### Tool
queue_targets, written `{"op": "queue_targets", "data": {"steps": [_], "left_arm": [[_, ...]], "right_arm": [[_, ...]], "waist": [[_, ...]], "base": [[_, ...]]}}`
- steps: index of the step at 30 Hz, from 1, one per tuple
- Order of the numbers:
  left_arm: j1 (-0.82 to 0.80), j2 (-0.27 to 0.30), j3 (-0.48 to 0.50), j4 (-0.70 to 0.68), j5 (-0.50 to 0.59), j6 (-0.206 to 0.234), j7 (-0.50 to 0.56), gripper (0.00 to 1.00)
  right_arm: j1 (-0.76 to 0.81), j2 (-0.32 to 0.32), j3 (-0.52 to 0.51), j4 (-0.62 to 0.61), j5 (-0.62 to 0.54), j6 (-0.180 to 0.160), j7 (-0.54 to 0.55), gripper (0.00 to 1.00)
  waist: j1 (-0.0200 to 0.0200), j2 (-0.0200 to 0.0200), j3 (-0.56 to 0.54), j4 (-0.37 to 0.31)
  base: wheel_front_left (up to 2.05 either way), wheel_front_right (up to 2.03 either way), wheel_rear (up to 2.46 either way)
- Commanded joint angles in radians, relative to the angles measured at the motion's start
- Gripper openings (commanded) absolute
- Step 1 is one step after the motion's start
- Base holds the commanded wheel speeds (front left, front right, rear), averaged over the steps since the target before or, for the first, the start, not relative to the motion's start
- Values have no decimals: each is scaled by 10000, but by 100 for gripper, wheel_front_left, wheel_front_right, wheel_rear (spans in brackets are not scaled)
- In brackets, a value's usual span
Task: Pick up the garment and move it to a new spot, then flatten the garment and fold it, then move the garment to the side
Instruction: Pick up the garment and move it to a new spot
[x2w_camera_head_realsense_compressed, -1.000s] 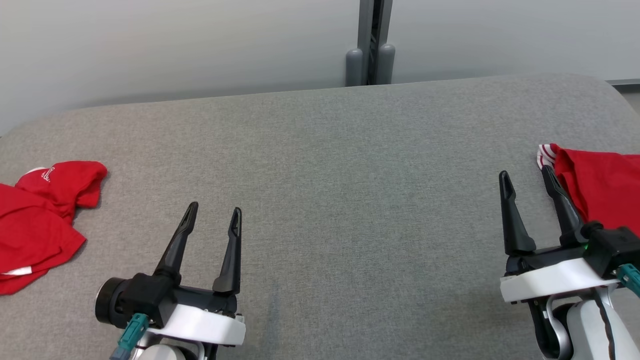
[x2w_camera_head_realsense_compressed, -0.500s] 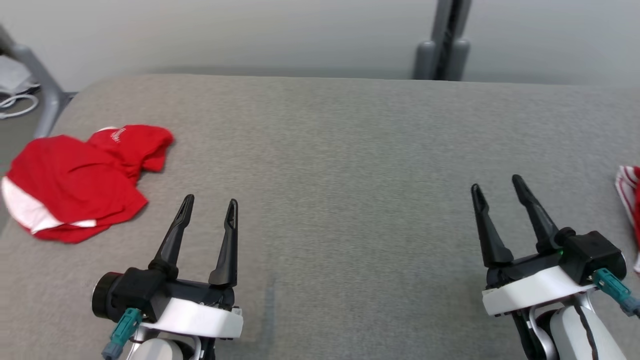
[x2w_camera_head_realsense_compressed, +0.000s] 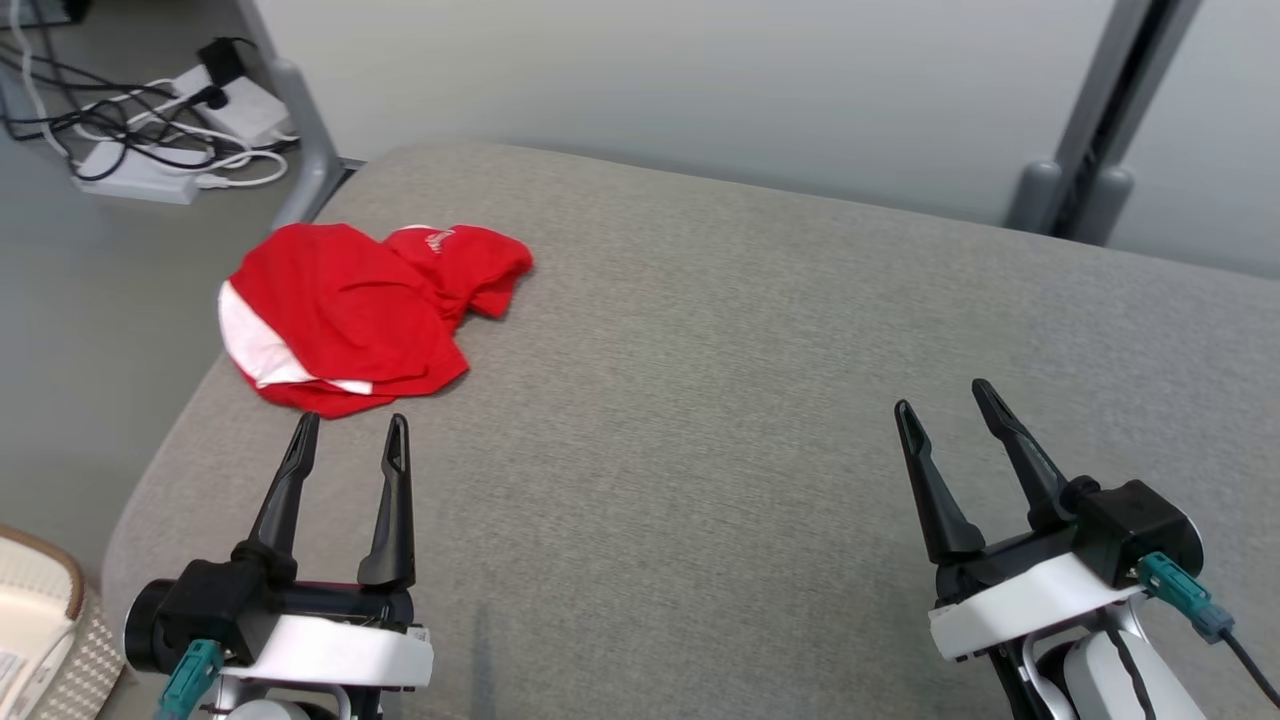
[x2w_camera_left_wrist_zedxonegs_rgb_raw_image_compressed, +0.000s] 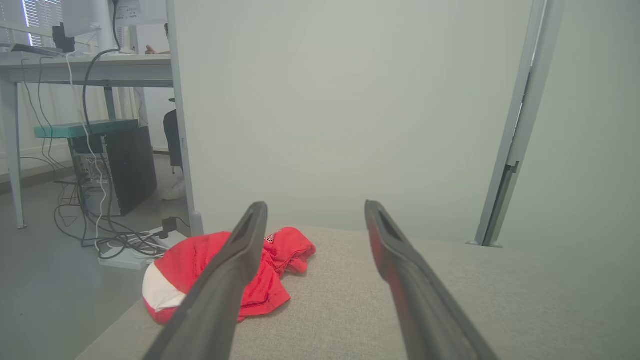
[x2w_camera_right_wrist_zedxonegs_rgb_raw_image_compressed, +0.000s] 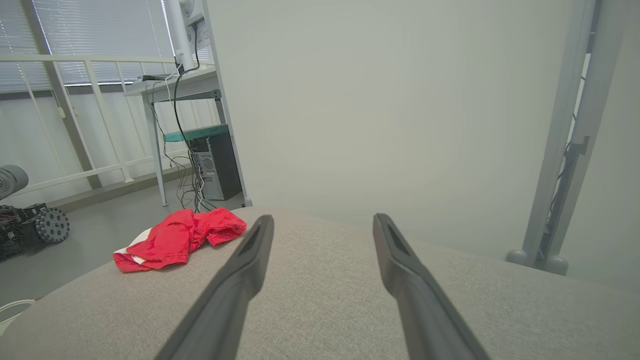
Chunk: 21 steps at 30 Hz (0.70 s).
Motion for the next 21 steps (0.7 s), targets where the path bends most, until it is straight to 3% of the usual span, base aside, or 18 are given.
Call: {"op": "queue_targets", "data": {"steps": [1, 9, 21], "left_arm": [[117, 28, 73, -26, 46, -66, -11, 100], [318, 28, 183, -68, -11, -70, -11, 100], [284, 30, 306, -82, -111, 98, -11, 100]], "right_arm": [[132, -36, 27, 23, 67, -7, -3, 100], [106, -22, 154, 58, 85, -8, -3, 100], [48, -19, 212, 78, 70, -8, -3, 100]], "waist": [[0, 0, -182, 390], [0, 0, -238, 936], [0, 0, -108, 1003]], "base": [[0, 0, 0], [0, 0, 0], [0, 0, 0]]}}
